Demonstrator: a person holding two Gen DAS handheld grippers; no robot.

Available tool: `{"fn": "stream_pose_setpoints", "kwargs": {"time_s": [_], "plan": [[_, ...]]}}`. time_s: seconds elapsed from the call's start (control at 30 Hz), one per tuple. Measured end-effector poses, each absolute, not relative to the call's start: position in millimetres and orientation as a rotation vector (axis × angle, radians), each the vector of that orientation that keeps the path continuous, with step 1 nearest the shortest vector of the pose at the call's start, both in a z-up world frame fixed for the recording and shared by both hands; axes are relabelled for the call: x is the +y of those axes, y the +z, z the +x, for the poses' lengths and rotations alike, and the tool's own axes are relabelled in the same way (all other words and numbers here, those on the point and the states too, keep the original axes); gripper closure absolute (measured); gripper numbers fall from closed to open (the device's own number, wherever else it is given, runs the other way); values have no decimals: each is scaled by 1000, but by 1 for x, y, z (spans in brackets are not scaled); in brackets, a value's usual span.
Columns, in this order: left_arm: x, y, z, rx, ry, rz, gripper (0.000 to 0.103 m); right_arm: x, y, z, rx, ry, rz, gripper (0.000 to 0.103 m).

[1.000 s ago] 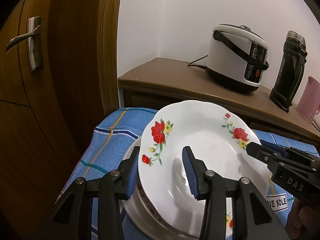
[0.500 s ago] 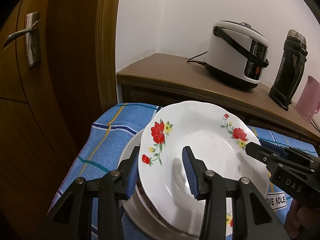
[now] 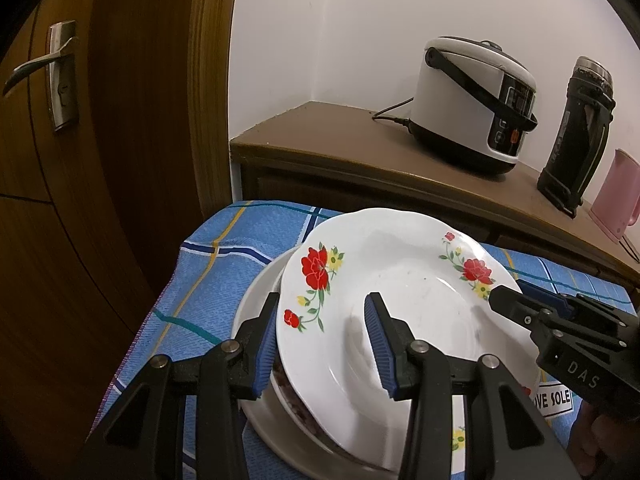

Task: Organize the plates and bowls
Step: 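Hold the red-flower plate with both grippers and settle it onto the stack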

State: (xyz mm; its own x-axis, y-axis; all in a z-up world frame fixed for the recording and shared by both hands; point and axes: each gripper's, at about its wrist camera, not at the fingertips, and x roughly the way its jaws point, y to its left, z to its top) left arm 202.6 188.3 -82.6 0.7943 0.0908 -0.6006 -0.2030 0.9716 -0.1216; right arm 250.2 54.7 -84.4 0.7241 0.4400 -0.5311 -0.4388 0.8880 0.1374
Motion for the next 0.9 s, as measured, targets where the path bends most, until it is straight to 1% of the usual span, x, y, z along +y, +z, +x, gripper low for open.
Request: {"fn": "stream_pose_setpoints", "kwargs": {"time_s": [0.77, 0.9], "plan": [[189, -86, 204, 646, 150, -190, 58, 56, -86, 249, 561, 465, -21, 74], [190, -87, 204, 646, 149, -195, 58, 56, -87, 248, 558, 469, -14, 72]]}}
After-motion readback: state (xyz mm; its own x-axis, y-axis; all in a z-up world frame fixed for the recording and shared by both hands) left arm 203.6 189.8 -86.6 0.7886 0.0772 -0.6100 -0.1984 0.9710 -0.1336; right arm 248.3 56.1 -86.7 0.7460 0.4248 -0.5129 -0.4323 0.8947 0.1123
